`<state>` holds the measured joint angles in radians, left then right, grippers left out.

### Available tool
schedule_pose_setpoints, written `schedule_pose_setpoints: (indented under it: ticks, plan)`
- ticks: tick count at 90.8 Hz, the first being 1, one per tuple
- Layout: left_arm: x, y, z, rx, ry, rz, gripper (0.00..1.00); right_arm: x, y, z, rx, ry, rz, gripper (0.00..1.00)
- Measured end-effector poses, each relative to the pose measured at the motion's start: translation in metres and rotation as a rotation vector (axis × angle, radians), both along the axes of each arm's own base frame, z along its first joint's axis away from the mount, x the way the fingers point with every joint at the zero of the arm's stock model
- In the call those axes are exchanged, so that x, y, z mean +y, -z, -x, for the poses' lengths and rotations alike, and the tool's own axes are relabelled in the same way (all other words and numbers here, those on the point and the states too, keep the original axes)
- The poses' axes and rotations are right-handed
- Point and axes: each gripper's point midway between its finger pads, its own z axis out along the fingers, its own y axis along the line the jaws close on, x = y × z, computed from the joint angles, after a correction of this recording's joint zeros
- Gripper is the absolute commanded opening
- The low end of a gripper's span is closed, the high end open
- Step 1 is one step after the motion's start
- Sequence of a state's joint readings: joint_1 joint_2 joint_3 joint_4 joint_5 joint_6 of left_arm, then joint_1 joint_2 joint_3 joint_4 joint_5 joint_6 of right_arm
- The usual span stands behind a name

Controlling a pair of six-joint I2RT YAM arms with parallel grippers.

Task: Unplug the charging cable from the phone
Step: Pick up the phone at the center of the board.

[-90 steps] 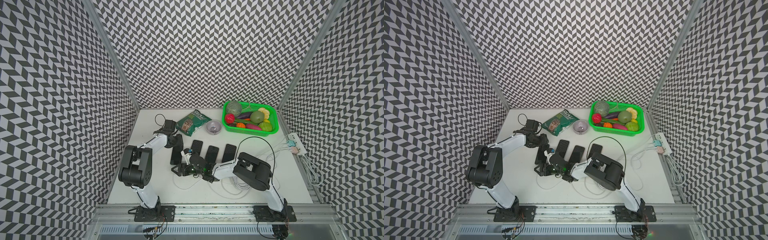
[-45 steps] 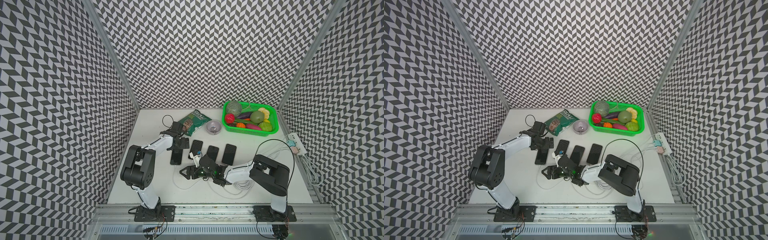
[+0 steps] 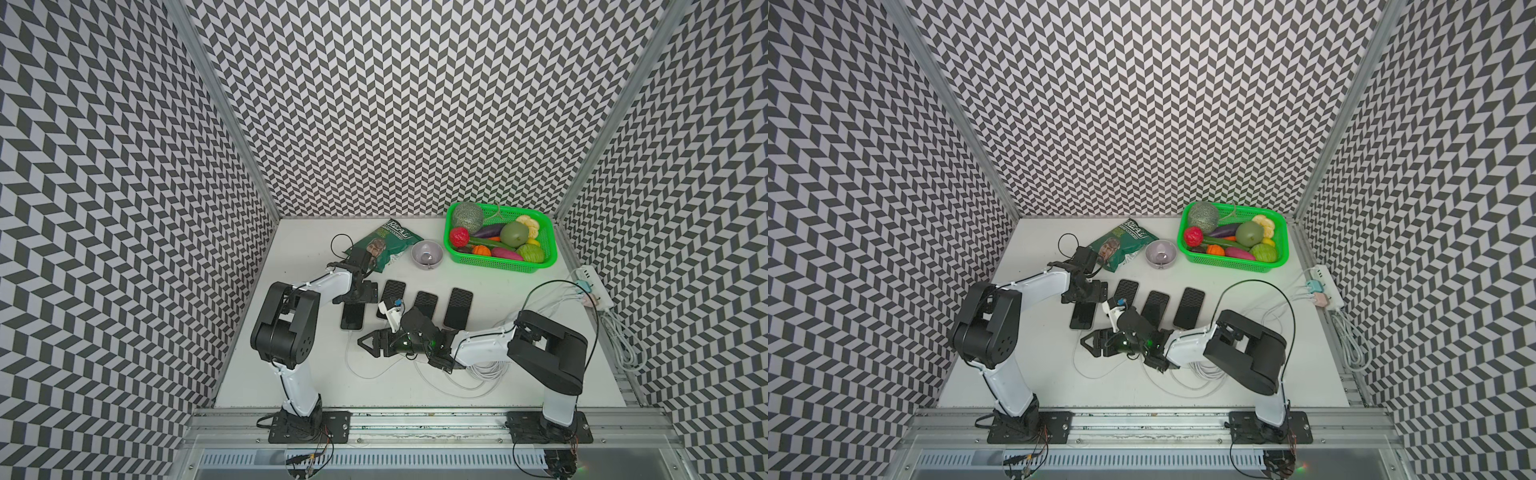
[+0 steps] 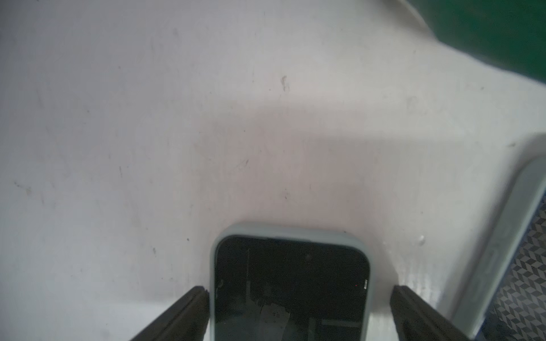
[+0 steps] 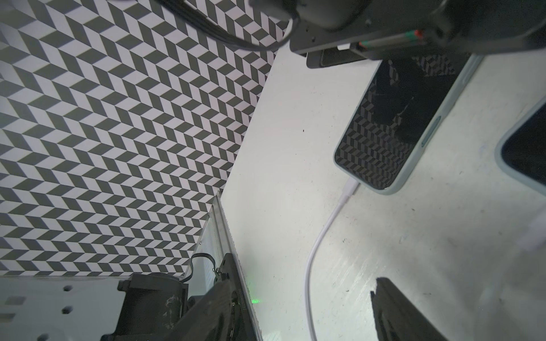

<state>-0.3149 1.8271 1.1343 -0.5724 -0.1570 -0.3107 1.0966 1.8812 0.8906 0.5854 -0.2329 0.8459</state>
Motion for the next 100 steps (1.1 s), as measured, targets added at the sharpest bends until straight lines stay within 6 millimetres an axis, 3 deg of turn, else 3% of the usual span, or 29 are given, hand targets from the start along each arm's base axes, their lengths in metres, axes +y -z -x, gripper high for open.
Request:
schedule_pose_setpoints:
  ticks: [28,61,100]
  plan:
    - [-0.001,0.0,-0.002,-0.003,0.005,-0.01,0.95,0.0,-0.003,0.0,-0.003,0.0,-0.005,0.77]
    - [-0.001,0.0,-0.001,-0.002,0.002,-0.008,1.0,0.0,-0.005,0.0,-0.008,-0.003,-0.006,0.78]
    - [0.003,0.001,0.016,0.015,0.008,-0.008,0.96,0.001,-0.006,0.001,-0.006,-0.008,-0.012,0.78]
